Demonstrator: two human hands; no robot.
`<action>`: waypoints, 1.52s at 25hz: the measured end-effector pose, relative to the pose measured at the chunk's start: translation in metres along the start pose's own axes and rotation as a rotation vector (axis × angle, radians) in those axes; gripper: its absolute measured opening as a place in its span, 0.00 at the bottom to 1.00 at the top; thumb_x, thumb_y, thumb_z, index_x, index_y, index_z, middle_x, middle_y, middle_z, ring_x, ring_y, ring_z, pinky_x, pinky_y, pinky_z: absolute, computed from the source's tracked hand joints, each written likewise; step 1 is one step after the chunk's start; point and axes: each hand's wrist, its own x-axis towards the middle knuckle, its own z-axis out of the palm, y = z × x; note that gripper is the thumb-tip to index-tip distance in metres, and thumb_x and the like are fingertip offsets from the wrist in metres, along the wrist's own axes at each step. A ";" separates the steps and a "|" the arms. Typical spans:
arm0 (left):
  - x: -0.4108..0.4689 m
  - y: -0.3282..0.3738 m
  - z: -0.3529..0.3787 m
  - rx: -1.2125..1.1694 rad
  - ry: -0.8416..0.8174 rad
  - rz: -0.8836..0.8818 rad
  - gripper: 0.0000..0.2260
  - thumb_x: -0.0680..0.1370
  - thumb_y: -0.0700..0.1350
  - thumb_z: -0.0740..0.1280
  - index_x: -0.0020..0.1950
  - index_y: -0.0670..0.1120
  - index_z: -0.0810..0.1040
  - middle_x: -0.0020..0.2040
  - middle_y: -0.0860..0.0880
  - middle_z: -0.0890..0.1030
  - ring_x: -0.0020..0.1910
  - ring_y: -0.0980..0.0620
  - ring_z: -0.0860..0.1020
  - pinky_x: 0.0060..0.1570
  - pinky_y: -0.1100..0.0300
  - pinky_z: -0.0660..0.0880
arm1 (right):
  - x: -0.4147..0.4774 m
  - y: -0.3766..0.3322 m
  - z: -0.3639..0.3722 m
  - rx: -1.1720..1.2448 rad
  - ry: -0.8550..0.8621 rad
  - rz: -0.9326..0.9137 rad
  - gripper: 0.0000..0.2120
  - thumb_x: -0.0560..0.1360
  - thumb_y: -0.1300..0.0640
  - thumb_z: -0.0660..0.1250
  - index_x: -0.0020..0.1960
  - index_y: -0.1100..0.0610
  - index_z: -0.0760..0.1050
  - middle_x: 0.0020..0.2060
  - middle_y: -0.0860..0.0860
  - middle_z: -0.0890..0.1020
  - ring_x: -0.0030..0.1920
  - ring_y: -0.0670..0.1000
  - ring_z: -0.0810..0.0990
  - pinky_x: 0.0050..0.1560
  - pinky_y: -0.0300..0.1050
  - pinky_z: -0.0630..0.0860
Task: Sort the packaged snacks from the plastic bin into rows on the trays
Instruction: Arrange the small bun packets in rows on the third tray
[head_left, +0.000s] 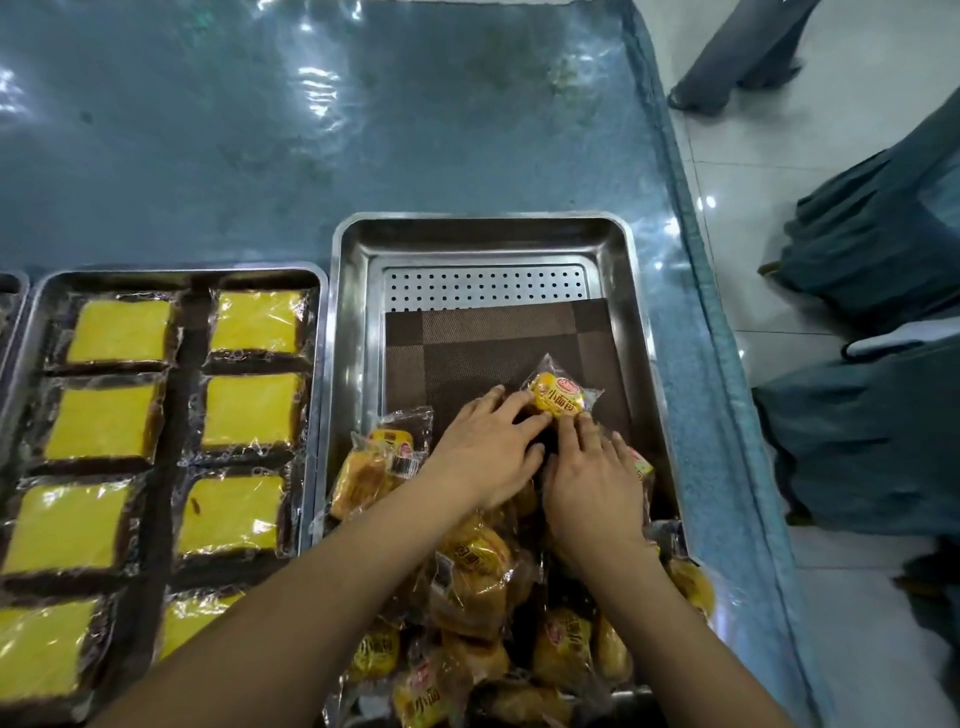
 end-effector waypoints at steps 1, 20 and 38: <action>-0.001 0.000 0.000 0.008 0.007 0.006 0.23 0.85 0.56 0.51 0.80 0.56 0.58 0.81 0.50 0.54 0.80 0.41 0.51 0.77 0.43 0.51 | 0.000 -0.003 0.002 -0.012 -0.021 0.009 0.28 0.84 0.51 0.49 0.81 0.59 0.50 0.80 0.59 0.58 0.79 0.57 0.57 0.79 0.53 0.48; 0.020 -0.132 -0.042 0.138 0.305 -0.408 0.28 0.83 0.59 0.51 0.82 0.55 0.49 0.82 0.46 0.52 0.80 0.38 0.46 0.77 0.43 0.43 | 0.162 -0.105 -0.028 0.025 -0.055 -0.495 0.35 0.81 0.51 0.58 0.82 0.49 0.44 0.82 0.52 0.47 0.80 0.54 0.55 0.80 0.56 0.45; -0.016 -0.126 -0.049 0.048 0.379 -0.388 0.24 0.83 0.51 0.56 0.80 0.52 0.58 0.80 0.47 0.60 0.79 0.39 0.53 0.76 0.42 0.51 | 0.136 -0.104 -0.042 0.123 0.055 -0.545 0.31 0.81 0.55 0.60 0.81 0.51 0.54 0.80 0.53 0.60 0.78 0.55 0.59 0.78 0.54 0.52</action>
